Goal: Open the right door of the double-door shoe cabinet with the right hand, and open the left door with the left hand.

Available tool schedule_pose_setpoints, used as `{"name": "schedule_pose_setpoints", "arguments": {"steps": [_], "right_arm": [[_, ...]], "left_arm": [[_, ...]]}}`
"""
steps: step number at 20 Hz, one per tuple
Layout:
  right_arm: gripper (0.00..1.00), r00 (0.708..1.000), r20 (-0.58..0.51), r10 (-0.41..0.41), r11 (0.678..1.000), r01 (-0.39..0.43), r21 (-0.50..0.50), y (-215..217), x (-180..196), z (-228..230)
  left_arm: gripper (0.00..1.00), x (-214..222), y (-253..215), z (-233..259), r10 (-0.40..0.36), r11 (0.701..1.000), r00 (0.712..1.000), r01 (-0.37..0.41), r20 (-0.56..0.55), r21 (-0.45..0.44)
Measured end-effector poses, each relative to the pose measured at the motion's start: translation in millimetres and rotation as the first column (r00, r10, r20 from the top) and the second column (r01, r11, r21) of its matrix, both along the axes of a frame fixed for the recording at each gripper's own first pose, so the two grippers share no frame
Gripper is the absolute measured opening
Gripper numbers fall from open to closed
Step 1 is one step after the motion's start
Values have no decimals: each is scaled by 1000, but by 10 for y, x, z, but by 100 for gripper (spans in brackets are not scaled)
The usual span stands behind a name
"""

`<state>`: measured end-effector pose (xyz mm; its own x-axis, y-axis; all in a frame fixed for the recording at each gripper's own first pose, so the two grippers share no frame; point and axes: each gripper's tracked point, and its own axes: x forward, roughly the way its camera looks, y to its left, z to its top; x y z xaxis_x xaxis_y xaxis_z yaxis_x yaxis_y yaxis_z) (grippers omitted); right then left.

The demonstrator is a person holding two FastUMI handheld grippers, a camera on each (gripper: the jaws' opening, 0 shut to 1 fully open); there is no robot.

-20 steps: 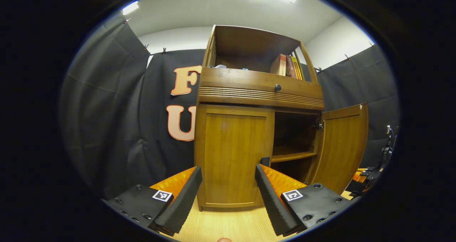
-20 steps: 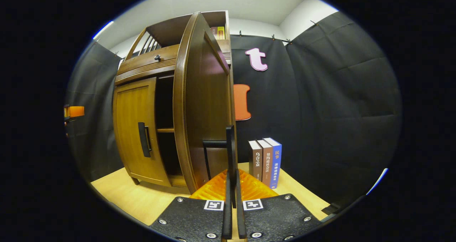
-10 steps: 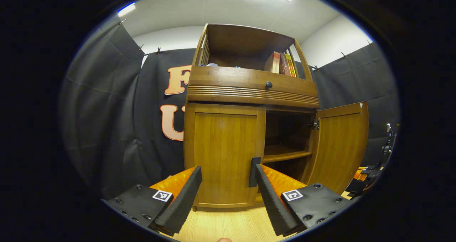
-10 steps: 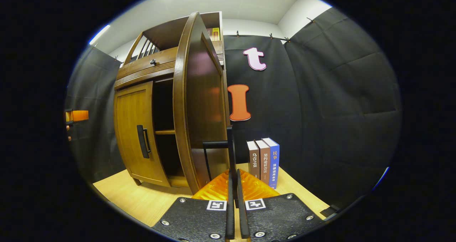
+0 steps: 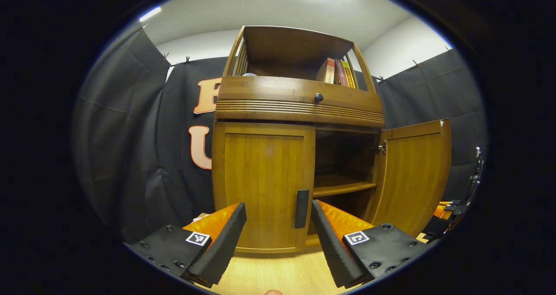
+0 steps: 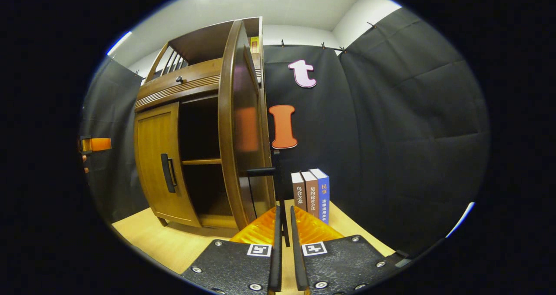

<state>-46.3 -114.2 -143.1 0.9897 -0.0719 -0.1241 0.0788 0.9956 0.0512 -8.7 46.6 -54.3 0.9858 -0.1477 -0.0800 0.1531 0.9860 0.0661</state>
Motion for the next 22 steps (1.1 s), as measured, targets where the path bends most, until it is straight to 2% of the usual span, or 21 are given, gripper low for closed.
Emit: {"name": "schedule_pose_setpoints", "arguments": {"steps": [3, 6, 7, 8, 10, 11, 12, 13, 14, 15, 16, 17, 18, 20, 21, 22], "right_arm": [[12, 999, 2, -43, 999, 43, -3, -141, -39, 15], [16, 997, 2, -81, 997, 81, 2, -250, -80, 13], [17, 994, 10, -110, 994, 110, -9, -332, -115, 32], [30, 990, 28, -135, 990, 136, -25, -393, -161, 87], [31, 989, 59, -133, 991, 135, -22, -401, -201, 198], [13, 989, 65, -131, 991, 133, -18, -384, -221, 224], [30, 988, 72, -136, 990, 138, -22, -399, -251, 246], [30, 987, 79, -142, 989, 145, -30, -410, -270, 272], [42, 986, 85, -147, 988, 151, -37, -418, -290, 297], [31, 985, 87, -150, 987, 154, -40, -427, -295, 306], [43, 985, 88, -149, 987, 153, -41, -427, -303, 318], [25, 985, 89, -148, 988, 152, -39, -439, -322, 316], [32, 985, 87, -151, 987, 155, -37, -459, -325, 312], [53, 984, 90, -156, 987, 159, -32, -471, -322, 327], [43, 984, 91, -154, 987, 157, -30, -469, -322, 335], [50, 984, 92, -152, 988, 155, -29, -481, -328, 326]], "left_arm": [[96, -16, -24, -34, -14, 1000, 1000, 14, -13, -11], [94, -37, -50, -66, -18, 1000, 1000, 18, -24, -14], [96, -6, -62, -82, -18, 1000, 1000, 17, -26, -10], [97, 40, -85, -113, -19, 1000, 999, 19, -27, -8], [97, 101, -129, -179, -26, 1000, 999, 26, -37, -10], [97, 155, -145, -221, -30, 1000, 999, 30, -40, -10], [95, 195, -168, -248, -32, 999, 999, 31, -41, -10], [95, 240, -174, -287, -32, 999, 999, 32, -41, -7], [95, 306, -187, -330, -31, 1000, 999, 30, -41, -3], [95, 349, -208, -362, -30, 1000, 999, 30, -42, 2], [95, 402, -222, -409, -29, 1000, 999, 29, -45, 5], [97, 444, -251, -446, -30, 999, 998, 31, -50, 9], [97, 496, -288, -480, -32, 999, 998, 32, -55, 13], [96, 590, -334, -571, -37, 999, 997, 38, -71, 13], [96, 640, -372, -612, -42, 999, 996, 43, -81, 7], [99, 706, -391, -671, -43, 999, 995, 43, -90, 4]]}}
